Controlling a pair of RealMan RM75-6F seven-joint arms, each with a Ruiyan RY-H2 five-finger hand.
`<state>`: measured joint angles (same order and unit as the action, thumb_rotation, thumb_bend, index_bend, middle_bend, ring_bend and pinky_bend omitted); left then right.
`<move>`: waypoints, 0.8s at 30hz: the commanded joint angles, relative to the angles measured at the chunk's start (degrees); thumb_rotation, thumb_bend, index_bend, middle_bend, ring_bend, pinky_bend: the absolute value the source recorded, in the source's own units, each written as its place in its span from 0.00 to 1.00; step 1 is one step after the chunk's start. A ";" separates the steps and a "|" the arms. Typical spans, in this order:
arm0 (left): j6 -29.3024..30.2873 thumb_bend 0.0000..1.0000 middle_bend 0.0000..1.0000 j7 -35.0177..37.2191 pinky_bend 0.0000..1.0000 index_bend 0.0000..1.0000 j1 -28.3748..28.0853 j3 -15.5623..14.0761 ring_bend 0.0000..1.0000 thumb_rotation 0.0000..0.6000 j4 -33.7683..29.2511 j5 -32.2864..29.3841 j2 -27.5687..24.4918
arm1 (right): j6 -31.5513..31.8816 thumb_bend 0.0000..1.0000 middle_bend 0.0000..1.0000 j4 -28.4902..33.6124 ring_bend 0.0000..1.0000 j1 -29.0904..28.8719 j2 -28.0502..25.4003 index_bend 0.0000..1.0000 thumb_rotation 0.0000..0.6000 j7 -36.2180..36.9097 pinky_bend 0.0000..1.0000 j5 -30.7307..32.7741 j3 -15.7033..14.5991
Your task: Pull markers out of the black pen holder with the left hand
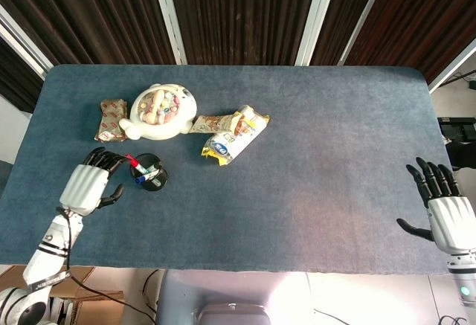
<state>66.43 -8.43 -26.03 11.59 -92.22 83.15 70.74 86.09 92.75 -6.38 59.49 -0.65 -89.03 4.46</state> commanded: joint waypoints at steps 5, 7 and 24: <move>2.44 0.38 0.32 -10.46 0.22 0.33 -2.56 -1.92 0.26 1.00 7.97 2.59 9.78 | 0.21 0.09 0.02 0.09 0.00 0.13 -0.12 0.00 1.00 0.06 0.00 -0.16 -0.10; 3.03 0.37 0.33 -12.26 0.22 0.32 -2.51 -2.35 0.27 1.00 9.01 2.41 11.23 | 0.14 0.09 0.02 -0.01 0.00 0.18 -0.10 0.00 1.00 0.12 0.00 -0.04 -0.14; 8.06 0.32 0.50 -14.95 0.32 0.45 -2.52 -1.89 0.42 1.00 17.15 1.05 17.85 | -0.25 0.09 0.02 -0.70 0.00 0.22 0.19 0.00 1.00 0.71 0.00 0.42 -0.23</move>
<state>74.42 -23.57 -28.50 9.69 -75.23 84.30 88.50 85.87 92.07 -6.16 59.67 0.06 -88.64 4.22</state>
